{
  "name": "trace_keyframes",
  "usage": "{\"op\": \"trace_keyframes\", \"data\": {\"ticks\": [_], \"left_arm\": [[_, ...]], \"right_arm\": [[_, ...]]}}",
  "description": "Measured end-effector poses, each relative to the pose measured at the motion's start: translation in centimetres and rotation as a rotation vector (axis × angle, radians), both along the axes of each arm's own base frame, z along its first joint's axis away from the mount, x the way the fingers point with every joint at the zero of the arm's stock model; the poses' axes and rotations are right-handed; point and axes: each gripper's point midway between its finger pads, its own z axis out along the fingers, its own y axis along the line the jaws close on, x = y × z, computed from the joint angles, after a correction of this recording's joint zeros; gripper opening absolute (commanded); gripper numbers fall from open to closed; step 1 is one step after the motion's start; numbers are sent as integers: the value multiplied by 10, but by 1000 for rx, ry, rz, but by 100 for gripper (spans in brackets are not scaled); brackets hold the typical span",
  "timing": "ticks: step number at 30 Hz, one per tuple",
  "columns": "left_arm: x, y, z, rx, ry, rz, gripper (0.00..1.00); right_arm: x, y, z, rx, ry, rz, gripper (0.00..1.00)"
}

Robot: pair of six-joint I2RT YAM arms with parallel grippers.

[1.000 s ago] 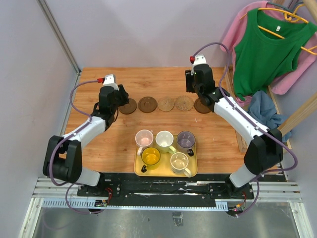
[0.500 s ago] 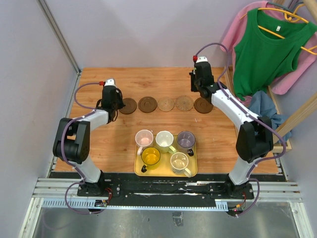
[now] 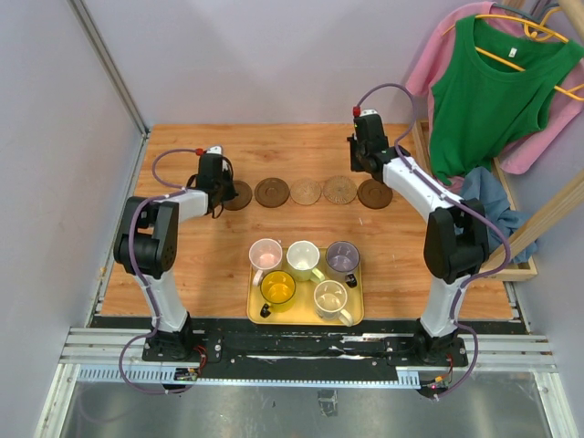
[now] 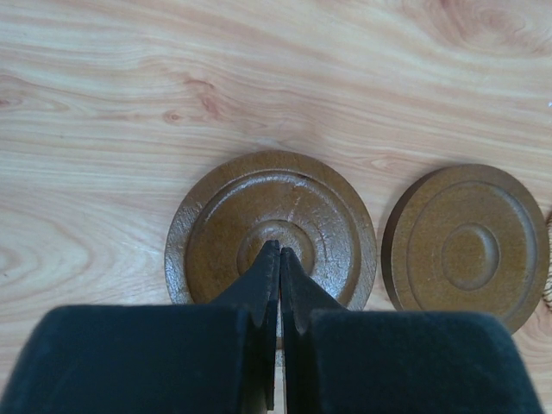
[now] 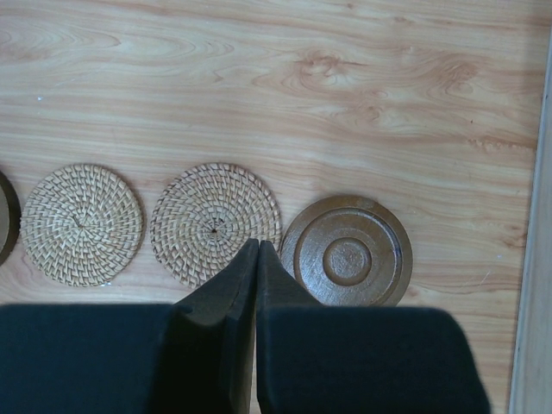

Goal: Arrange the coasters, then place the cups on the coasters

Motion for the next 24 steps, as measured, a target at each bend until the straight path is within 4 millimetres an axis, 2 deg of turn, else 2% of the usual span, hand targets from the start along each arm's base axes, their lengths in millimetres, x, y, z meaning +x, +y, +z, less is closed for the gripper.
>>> {"op": "trace_keyframes", "data": {"ticks": [8, 16, 24], "left_arm": [[-2, -5, -21, -7, 85, -25, 1], [6, -7, -21, -4, 100, -29, 1], [11, 0, -21, -4, 110, -7, 0]], "right_arm": [[0, 1, -13, 33, 39, 9, 1], [-5, 9, -55, 66, 151, 42, 1], [-8, 16, -76, 81, 219, 70, 1]]}}
